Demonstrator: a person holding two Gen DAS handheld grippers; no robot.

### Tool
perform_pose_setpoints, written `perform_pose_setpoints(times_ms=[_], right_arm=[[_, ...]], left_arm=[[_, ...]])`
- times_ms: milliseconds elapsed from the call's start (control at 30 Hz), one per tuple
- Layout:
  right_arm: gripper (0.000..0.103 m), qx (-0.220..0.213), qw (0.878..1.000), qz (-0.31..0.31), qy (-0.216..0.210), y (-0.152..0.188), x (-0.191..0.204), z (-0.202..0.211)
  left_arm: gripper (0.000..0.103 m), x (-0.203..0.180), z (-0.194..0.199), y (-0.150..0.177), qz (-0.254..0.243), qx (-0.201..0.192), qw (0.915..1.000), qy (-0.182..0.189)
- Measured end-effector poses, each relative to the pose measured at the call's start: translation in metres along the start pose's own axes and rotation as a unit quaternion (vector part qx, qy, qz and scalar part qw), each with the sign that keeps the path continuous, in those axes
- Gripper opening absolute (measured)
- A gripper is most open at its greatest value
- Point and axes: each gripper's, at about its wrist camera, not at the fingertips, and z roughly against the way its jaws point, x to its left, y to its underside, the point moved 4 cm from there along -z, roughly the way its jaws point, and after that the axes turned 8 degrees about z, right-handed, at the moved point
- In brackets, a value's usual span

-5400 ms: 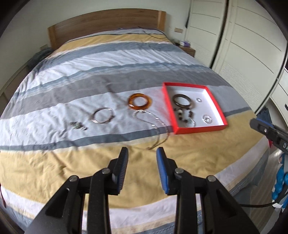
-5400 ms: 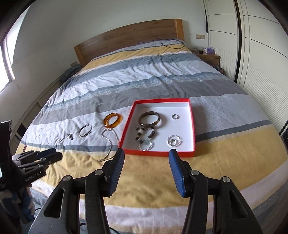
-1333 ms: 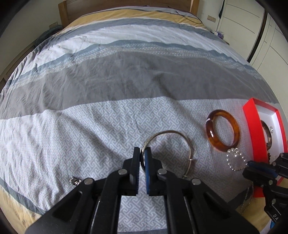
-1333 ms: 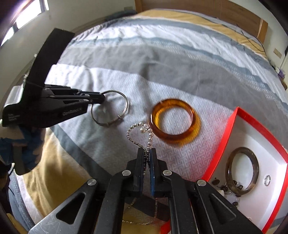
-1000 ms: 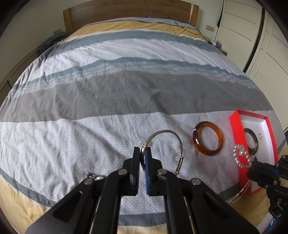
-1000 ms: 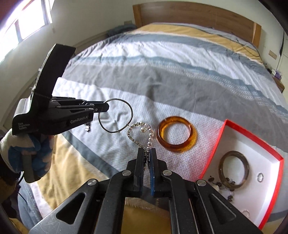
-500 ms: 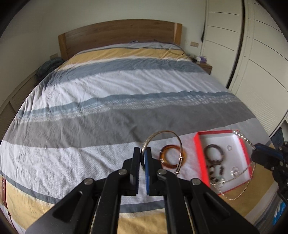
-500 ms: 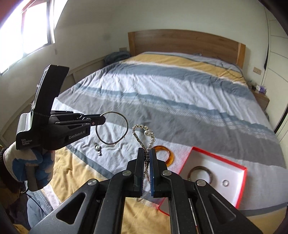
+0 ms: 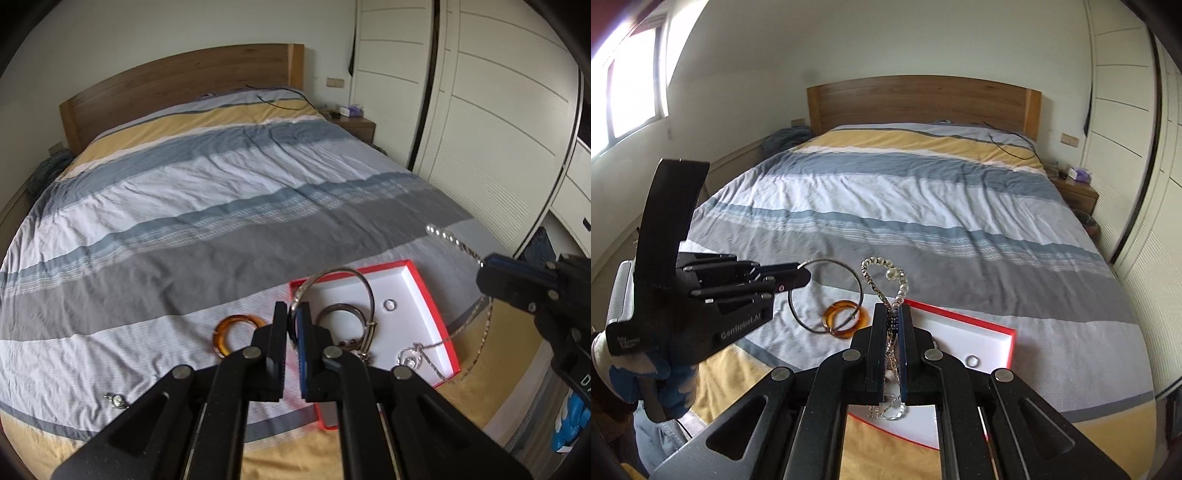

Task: Organize jewelry
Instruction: 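Carry the silver cuff and necklace in both tools over the red box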

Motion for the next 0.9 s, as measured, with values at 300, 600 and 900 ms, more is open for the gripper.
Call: perform_pose_setpoints(times_ms=[300,600,900], right_arm=[[0.005,0.036,0.998,-0.043,0.012,0.039,-0.053,-0.059],[0.005,0.09,0.993,-0.075,0.005,0.092,-0.079,-0.113],[0.005,0.123,0.989,-0.081,-0.001,0.122,-0.084,-0.141]], left_arm=[[0.005,-0.03,-0.086,0.026,-0.013,0.06,0.9981,-0.005],[0.005,-0.035,-0.146,0.035,-0.019,0.08,0.9959,-0.037],[0.005,-0.027,-0.173,0.053,-0.007,0.107,0.9929,-0.052]])
